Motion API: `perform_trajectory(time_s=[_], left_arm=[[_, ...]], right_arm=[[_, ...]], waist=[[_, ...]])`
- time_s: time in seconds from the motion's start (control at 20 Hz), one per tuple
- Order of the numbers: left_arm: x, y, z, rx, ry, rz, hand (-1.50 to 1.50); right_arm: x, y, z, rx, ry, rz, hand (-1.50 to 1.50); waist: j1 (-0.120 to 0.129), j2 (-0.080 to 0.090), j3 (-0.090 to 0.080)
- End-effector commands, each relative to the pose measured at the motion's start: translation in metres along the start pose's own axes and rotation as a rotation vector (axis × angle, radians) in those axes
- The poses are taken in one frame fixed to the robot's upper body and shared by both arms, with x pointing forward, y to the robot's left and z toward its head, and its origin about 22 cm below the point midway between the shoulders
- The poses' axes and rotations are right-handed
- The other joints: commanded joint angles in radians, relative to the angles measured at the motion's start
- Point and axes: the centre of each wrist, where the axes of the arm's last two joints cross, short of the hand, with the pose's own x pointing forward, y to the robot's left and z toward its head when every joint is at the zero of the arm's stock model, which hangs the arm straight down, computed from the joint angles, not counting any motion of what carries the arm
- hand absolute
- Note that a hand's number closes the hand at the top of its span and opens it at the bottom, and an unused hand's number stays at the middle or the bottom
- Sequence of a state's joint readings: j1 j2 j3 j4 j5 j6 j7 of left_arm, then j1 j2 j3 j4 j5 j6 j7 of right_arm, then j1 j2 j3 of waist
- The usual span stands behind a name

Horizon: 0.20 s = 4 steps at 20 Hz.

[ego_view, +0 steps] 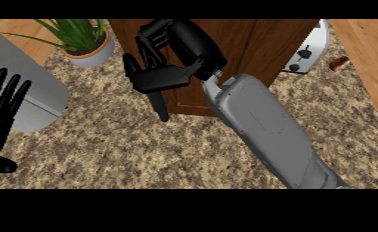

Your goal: Pick up the wine, place it into the cabinet and close the cabinet

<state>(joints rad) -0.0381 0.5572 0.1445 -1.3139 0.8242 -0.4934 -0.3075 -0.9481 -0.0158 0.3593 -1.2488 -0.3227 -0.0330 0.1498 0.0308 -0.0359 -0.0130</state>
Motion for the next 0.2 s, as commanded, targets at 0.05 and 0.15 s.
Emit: perform_trajectory(time_s=[0.05,0.15], left_arm=[[-0.003,-0.007,-0.001,-0.004,0.001,0.012,-1.50],[-0.001,-0.006,-0.008,-0.033,0.005,0.016,-1.50]], right_arm=[[-0.027,-0.046,0.005,-0.193,0.107,0.031,1.50],[-0.009,-0.067,-0.001,-0.187,0.082,0.026,1.50]], waist=[[-0.009,0.042,0.013],[-0.005,0.049,0.012]])
